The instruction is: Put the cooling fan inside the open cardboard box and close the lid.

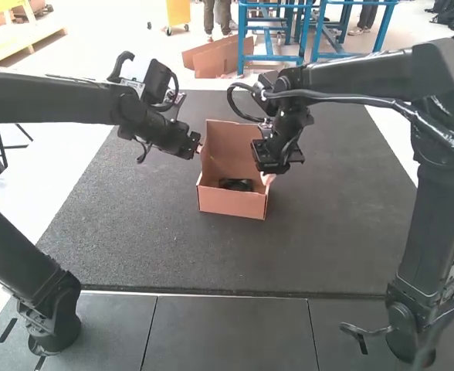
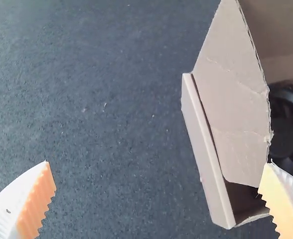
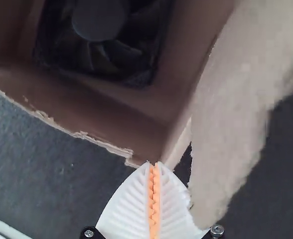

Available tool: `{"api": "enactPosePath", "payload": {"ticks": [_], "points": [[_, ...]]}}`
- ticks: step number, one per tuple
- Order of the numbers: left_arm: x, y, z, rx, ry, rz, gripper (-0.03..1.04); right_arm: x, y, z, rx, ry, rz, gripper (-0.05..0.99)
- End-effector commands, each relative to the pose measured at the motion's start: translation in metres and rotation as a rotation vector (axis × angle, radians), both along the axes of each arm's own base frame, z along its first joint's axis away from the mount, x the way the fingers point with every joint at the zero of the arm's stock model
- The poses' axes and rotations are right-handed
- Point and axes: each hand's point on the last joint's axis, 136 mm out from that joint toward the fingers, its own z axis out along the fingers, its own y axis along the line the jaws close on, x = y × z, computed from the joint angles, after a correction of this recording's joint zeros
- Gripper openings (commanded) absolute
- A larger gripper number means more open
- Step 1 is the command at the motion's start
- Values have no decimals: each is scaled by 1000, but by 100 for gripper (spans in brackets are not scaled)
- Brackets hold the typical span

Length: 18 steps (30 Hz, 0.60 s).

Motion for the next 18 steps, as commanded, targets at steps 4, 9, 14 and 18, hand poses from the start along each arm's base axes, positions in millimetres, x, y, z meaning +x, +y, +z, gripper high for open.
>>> {"api": "enactPosePath", "payload": {"ticks": [4,9,14,18], "points": [[-5,-2,10,-17,-28,-6,97,-11,1,5,-3,-14,42,-1],[-7,-1,20,-26,-48,-3,97,-7,5,15,8,-29,48,20],[-9,7,37,-27,-91,20,97,-18,5,33,21,28,61,63],[-4,18,47,5,-132,74,97,-25,7,44,36,59,87,78]]}}
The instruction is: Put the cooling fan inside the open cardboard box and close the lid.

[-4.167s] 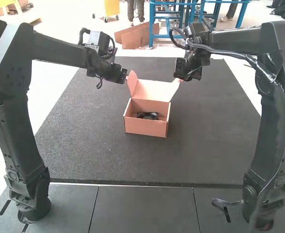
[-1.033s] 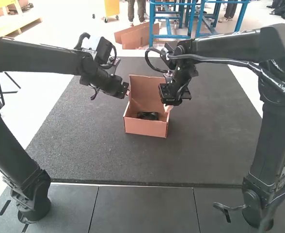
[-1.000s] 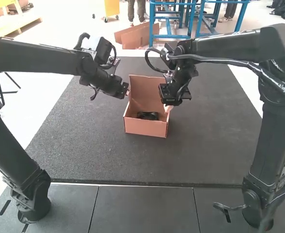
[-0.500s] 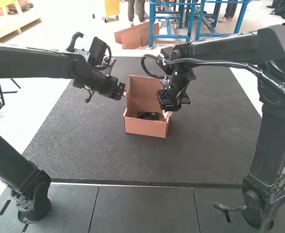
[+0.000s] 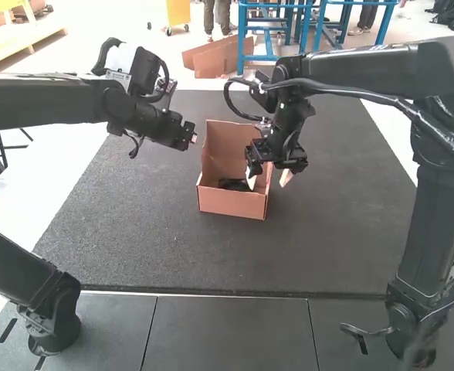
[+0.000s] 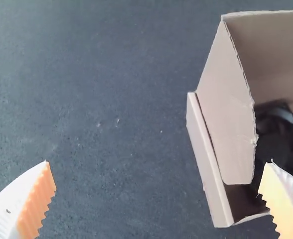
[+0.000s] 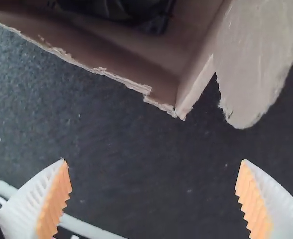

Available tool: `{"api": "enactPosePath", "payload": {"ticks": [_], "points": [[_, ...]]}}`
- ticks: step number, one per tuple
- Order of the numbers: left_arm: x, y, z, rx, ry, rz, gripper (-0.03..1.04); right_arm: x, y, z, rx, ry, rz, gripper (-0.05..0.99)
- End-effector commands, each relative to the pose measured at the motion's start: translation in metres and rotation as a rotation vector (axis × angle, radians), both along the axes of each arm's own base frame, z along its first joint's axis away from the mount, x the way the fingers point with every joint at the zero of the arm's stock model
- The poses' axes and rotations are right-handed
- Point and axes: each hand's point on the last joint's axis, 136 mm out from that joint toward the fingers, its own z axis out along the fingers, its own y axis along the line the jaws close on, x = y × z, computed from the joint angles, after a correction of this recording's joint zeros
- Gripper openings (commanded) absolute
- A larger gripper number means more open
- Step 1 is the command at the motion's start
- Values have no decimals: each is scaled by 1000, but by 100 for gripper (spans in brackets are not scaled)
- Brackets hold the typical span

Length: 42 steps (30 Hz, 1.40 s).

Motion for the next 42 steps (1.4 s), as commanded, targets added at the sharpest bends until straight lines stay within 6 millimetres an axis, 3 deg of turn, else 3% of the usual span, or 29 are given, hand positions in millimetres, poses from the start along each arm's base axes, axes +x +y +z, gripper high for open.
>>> {"api": "enactPosePath", "payload": {"ticks": [1,6,13,17,24,31,35,42], "points": [[6,10,17,20,-60,59,97,1,11,30,77,-37,29,80],[25,16,43,21,-174,123,97,7,12,49,107,-94,30,82],[53,10,61,4,-253,159,97,26,16,73,158,-269,77,85],[71,0,65,-1,-271,161,97,50,4,91,154,-434,26,85],[90,-46,70,-20,-286,92,97,82,-38,123,145,-684,-114,85],[97,-81,62,-17,-267,35,97,88,-71,147,186,-802,-198,85],[96,-91,51,-3,-244,16,97,94,-84,165,206,-847,-239,85],[85,-89,24,59,-147,-2,97,95,-79,190,276,-855,-231,85]]}}
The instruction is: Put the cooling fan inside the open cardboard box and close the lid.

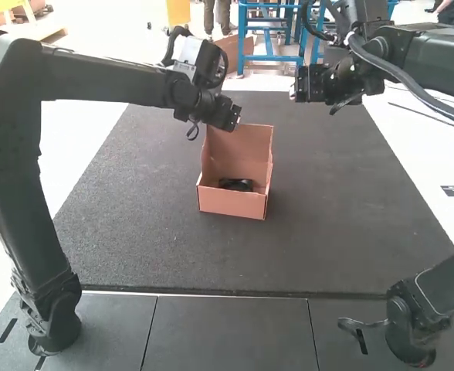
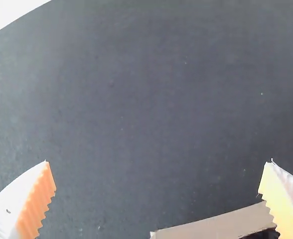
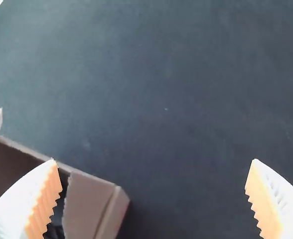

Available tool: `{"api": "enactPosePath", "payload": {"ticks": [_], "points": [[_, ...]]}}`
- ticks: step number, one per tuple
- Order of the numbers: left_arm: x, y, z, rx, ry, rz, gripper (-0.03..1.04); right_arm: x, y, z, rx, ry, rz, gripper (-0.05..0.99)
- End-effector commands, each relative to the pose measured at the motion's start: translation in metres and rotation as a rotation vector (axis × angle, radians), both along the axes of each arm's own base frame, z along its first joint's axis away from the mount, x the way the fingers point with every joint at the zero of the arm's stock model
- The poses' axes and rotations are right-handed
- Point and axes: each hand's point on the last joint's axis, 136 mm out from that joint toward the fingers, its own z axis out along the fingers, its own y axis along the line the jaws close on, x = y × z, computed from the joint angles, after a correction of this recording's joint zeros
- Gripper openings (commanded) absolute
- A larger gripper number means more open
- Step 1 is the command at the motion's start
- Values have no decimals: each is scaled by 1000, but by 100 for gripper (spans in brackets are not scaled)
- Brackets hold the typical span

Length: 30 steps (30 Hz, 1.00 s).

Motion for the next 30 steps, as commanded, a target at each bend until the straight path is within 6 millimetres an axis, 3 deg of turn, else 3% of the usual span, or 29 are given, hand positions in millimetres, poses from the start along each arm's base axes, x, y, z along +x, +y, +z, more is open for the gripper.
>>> {"api": "enactPosePath", "payload": {"ticks": [1,11,21,30], "points": [[-1,-2,10,5,-2,1,97,-1,1,30,49,-42,16,85],[-33,8,-15,48,158,3,97,-15,-2,15,43,55,16,86],[-69,-3,-60,75,267,-52,97,-1,-55,7,43,74,-151,86],[-91,-3,-108,123,298,-97,97,-1,-60,1,30,84,-155,86]]}}
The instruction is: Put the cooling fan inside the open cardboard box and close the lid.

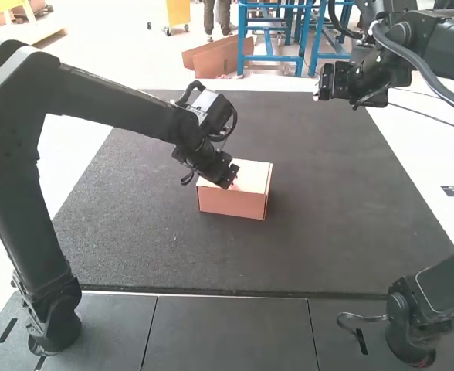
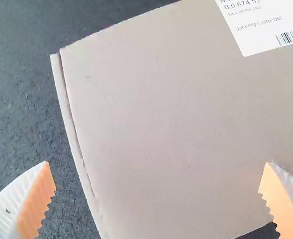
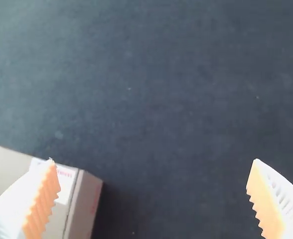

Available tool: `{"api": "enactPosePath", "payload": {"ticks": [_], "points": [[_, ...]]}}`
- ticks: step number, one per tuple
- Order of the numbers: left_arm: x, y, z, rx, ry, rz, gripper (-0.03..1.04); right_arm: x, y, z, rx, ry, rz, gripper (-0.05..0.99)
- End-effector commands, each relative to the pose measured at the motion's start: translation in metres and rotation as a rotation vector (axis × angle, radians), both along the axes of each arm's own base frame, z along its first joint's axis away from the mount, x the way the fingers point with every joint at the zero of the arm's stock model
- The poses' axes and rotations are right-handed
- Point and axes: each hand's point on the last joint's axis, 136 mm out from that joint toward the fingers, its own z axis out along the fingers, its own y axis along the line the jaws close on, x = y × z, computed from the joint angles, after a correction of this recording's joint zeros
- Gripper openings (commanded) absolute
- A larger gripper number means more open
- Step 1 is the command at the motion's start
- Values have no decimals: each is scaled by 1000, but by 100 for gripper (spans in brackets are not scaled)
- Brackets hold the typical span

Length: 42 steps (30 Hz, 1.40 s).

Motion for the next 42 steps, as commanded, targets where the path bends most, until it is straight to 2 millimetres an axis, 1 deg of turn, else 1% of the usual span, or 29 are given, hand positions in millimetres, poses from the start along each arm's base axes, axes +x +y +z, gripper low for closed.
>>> {"api": "enactPosePath", "payload": {"ticks": [1,3,5,7,8,9,10,11,13,15,16,17,18,21,23,26,28,30,33,36,37,39,42], "points": [[-9,0,2,-7,-17,-26,97,-2,-8,7,0,-18,-21,86],[-15,0,-7,6,-11,-40,97,-3,-9,6,-3,-9,-22,86],[-19,0,-11,18,-8,-44,97,-5,-10,5,-6,-4,-23,86],[-19,0,-9,24,-11,-46,97,-5,-10,5,-6,-2,-24,86],[-16,-1,-2,15,-27,-48,97,-5,-10,5,-6,-2,-24,86],[-11,-3,10,4,-53,-51,97,-5,-10,4,-7,1,-24,87],[-5,-6,28,-14,-90,-54,97,-5,-11,4,-7,1,-26,87],[1,-9,50,-40,-131,-56,97,-5,-11,4,-7,2,-26,87],[15,-9,101,-88,-228,-43,97,-5,-12,2,-8,5,-27,87],[24,-4,146,-133,-298,-20,97,-6,-12,0,-10,11,-27,87],[27,1,165,-151,-325,-7,97,-7,-12,-1,-11,16,-27,88],[28,6,182,-170,-347,3,97,-7,-12,-3,-14,20,-26,88],[29,11,194,-187,-362,9,97,-8,-12,-6,-18,25,-24,88],[27,24,224,-255,-398,6,97,-10,-11,-7,-29,27,0,89],[22,29,235,-300,-408,-15,97,-13,-7,-6,-10,25,23,89],[10,37,247,-344,-426,-49,97,-14,-1,6,3,-43,75,89],[3,44,251,-323,-464,-87,97,-16,1,13,-5,-91,101,89],[-6,52,260,-295,-538,-116,97,-21,5,14,-5,-110,149,90],[-20,68,275,-323,-658,-76,97,-31,12,18,32,-144,191,90],[-41,82,299,-387,-829,-60,97,-44,15,21,64,-193,221,90],[-48,90,301,-393,-873,-42,97,-50,17,22,78,-207,238,90],[-58,102,295,-395,-919,-3,97,-62,16,24,90,-249,246,90],[-73,120,282,-402,-970,59,97,-80,13,41,105,-370,267,90]]}}
